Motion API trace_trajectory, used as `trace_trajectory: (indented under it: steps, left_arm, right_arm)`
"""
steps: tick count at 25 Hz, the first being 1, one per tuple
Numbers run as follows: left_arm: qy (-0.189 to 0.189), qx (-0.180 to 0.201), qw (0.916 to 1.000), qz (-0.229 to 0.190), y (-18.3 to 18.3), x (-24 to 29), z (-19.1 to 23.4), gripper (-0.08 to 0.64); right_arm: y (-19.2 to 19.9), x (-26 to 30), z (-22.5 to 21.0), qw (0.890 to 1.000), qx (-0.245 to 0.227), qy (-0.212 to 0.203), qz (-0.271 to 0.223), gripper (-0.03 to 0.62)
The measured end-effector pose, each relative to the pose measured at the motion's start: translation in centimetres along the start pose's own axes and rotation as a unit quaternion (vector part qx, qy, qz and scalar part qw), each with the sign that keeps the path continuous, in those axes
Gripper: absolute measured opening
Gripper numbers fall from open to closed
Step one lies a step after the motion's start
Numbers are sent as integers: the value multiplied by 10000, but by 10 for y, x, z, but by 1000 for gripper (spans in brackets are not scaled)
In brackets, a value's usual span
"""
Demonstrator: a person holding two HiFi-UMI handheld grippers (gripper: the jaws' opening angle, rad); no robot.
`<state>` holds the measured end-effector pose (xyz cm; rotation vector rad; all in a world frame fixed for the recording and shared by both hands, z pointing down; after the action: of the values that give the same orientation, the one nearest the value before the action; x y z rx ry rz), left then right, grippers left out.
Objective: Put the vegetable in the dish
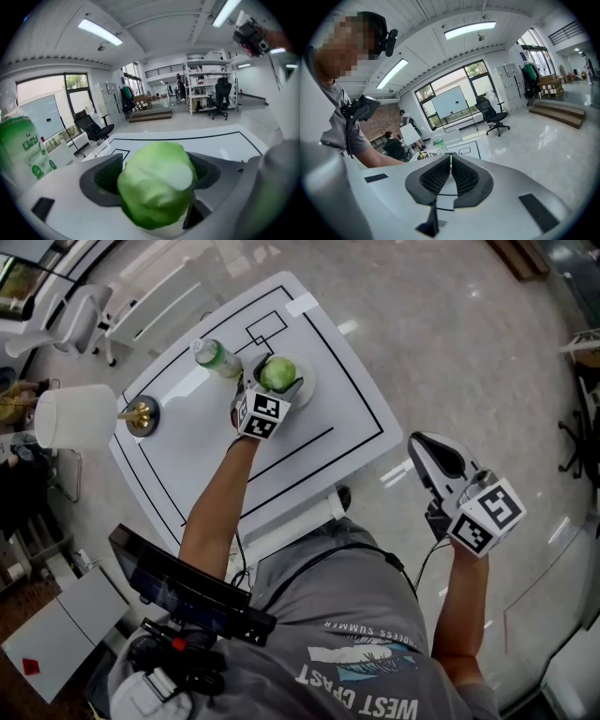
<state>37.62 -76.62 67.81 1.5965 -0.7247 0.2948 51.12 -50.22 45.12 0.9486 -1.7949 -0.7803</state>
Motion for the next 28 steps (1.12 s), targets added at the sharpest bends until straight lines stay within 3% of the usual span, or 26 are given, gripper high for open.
trace_trajectory:
  steps: [4, 7, 13, 28]
  left_arm:
    - [-344, 919, 9951, 133, 0, 7, -11, 407]
    - [-445, 1224, 9913, 187, -1, 10, -16, 407]
    - [-332, 1390, 9891, 339, 9, 6, -25, 407]
    - [269, 1297, 9902, 435, 14, -4, -57, 440]
  right_arm:
    - [4, 1, -1, 10000, 10, -6, 51, 11]
    - [6, 2, -1, 10000, 19, -12, 94, 11]
    - [13, 2, 4, 9999, 34, -29, 134, 11]
    - [24, -9, 15, 9998, 24, -134, 140, 11]
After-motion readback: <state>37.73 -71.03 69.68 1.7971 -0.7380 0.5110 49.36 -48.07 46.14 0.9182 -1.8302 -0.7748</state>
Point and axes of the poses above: the fingertips, and each gripper's own axes: x forward along the fingers, z to its left, y out of its underside, the point moved 4 cm from there along -x, backward along the fingers, and after that the axes turned 5 degrees about y, right-handed, at the moved point
